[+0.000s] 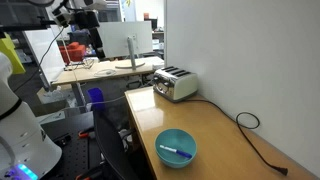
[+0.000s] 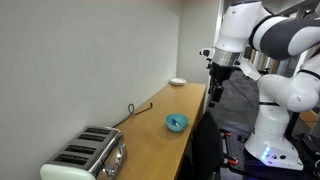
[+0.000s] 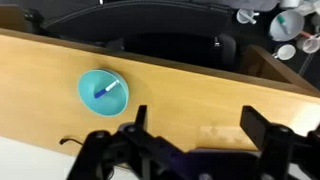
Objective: Remove the pen from the bowl
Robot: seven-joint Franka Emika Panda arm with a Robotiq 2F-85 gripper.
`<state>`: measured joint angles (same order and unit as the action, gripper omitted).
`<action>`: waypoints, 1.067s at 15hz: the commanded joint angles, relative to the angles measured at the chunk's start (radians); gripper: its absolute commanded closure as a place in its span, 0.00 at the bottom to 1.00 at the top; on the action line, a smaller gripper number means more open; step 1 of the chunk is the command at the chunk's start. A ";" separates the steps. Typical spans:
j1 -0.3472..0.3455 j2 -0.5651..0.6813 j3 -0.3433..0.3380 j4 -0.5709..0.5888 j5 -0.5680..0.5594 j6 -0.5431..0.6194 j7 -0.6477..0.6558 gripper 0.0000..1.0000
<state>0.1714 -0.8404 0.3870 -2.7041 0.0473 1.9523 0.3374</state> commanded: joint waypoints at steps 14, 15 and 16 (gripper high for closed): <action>-0.043 0.063 -0.032 0.033 -0.051 0.023 0.011 0.00; -0.062 0.085 -0.042 0.042 -0.064 0.036 0.014 0.00; -0.089 0.110 -0.049 0.051 -0.080 0.054 0.028 0.00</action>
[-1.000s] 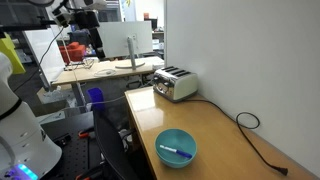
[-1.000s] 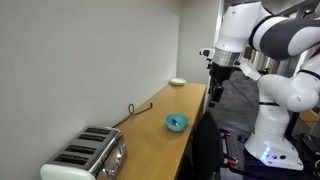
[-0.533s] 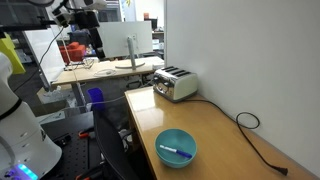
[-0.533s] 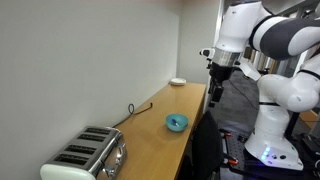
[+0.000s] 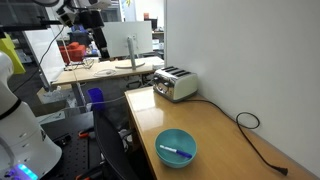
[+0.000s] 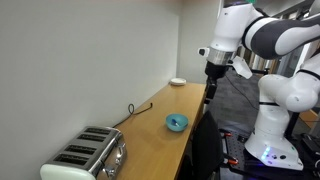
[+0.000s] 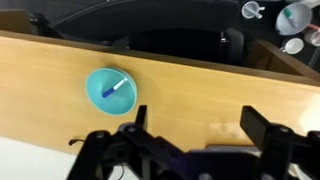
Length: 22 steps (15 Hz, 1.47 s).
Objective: Remove the pen from the bowl
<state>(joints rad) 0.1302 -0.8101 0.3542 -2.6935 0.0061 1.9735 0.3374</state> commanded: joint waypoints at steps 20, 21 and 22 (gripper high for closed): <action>-0.274 0.866 -0.338 0.149 -0.040 0.559 0.284 0.00; -0.269 0.897 -0.359 0.165 -0.034 0.560 0.274 0.00; -0.264 0.928 -0.376 0.181 -0.024 0.557 0.268 0.00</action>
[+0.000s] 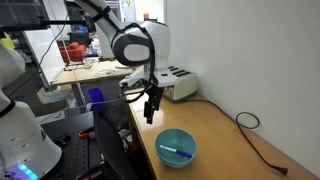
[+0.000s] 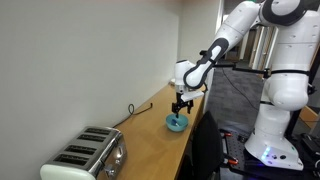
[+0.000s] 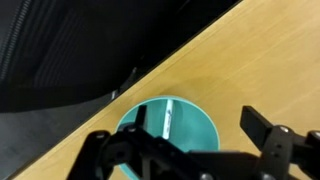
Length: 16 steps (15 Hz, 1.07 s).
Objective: Remove the pen from the bowl
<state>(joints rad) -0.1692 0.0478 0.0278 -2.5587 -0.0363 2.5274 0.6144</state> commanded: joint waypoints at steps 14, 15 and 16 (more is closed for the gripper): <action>0.055 0.196 -0.132 0.125 0.098 0.008 -0.102 0.00; 0.047 0.218 -0.134 0.143 0.136 0.008 -0.130 0.00; 0.040 0.237 -0.135 0.162 0.174 0.009 -0.165 0.00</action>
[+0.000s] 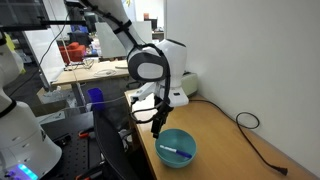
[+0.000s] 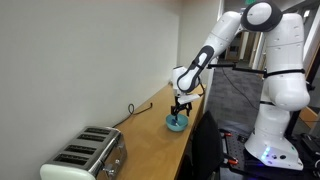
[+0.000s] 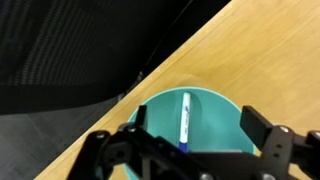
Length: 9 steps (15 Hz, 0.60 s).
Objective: Remove the pen from the bowl
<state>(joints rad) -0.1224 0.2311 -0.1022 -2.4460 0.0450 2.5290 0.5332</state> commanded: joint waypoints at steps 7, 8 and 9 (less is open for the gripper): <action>-0.047 0.219 -0.016 0.216 0.224 -0.009 -0.184 0.00; -0.054 0.244 -0.015 0.237 0.233 -0.010 -0.198 0.00; -0.061 0.267 -0.017 0.254 0.235 -0.002 -0.212 0.00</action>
<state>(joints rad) -0.1713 0.4427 -0.1177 -2.2453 0.2402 2.5298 0.3739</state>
